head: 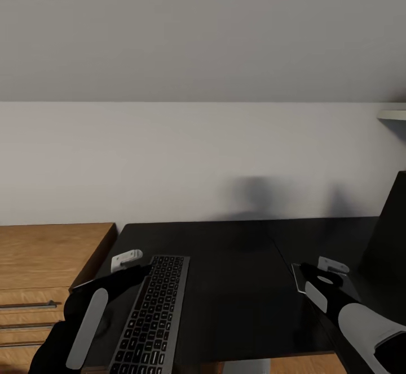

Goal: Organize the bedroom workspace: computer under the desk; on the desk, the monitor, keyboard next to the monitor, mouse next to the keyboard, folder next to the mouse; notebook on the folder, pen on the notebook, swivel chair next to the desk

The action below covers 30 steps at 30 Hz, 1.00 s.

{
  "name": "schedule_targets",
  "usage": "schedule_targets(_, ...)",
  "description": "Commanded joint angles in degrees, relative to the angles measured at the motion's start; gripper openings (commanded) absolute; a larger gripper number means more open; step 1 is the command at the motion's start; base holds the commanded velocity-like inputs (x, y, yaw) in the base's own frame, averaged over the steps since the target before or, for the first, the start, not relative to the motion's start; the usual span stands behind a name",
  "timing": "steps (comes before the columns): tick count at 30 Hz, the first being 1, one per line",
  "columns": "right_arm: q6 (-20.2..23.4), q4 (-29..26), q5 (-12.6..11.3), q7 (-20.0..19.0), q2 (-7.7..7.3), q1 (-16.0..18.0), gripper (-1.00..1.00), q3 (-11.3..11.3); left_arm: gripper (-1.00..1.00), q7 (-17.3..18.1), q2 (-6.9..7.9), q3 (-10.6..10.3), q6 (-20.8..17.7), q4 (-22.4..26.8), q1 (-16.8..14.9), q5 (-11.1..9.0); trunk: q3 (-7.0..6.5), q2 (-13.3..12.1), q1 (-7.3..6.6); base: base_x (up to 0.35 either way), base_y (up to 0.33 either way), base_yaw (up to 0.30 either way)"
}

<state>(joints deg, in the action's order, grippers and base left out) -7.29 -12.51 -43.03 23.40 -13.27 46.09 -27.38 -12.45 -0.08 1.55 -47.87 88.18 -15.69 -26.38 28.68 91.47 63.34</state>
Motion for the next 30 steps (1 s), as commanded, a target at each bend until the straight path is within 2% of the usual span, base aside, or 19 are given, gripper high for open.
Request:
schedule_targets(1, 4.04, 0.08, -1.79, 0.18, -0.03, -0.06, 1.0, -0.48, 1.0, -0.47, -0.01, 0.03, -0.23, 0.07, -0.05, -0.61, 0.08, 0.03, 0.0, -0.008, 0.008, 0.0)
schedule_targets(30, 4.04, 0.03, -1.79, 0.16, -0.01, -0.06, 1.0, -0.48, 1.0, -0.47, -0.01, 0.03, -0.29, 0.07, -0.05, -0.61, 0.08, 0.03, 0.0, -0.094, 0.079, 0.0)
